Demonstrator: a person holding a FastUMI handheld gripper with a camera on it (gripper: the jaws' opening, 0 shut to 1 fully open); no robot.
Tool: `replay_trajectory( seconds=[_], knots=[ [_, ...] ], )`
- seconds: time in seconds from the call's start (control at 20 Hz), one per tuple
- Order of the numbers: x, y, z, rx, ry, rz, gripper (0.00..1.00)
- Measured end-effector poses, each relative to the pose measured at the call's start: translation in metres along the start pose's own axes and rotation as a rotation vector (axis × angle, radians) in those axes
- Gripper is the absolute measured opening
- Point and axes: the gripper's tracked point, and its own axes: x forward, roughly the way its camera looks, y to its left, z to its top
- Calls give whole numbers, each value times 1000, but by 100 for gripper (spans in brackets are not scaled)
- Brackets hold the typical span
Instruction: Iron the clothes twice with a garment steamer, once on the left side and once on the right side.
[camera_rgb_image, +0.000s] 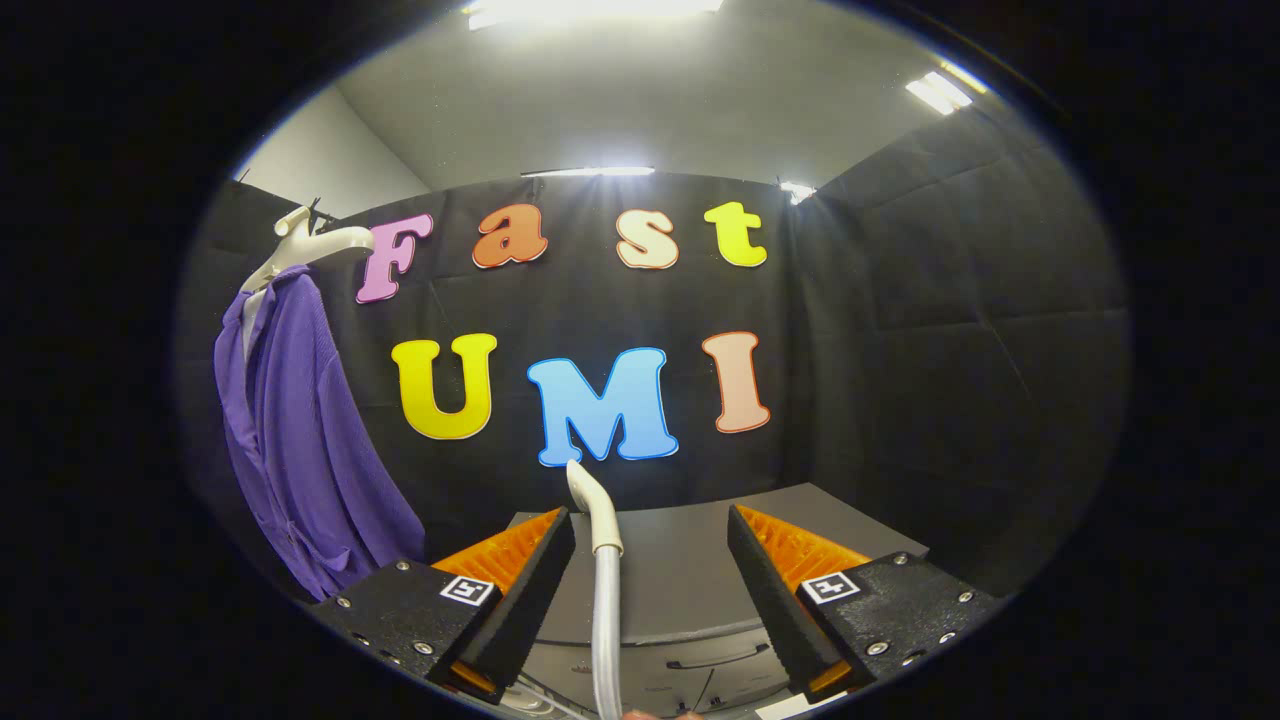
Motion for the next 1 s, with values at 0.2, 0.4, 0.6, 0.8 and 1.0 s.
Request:
replay_trajectory(
  seconds=[0.2,0.4,0.6,0.8,1.0],
  knots=[
    [54,-14,-3,35,42,36,95],
    [105,-11,-13,84,115,99,93],
    [139,12,-30,159,225,214,92],
    [169,34,-64,248,385,324,92],
    [192,53,-100,348,526,381,92]
  ],
)
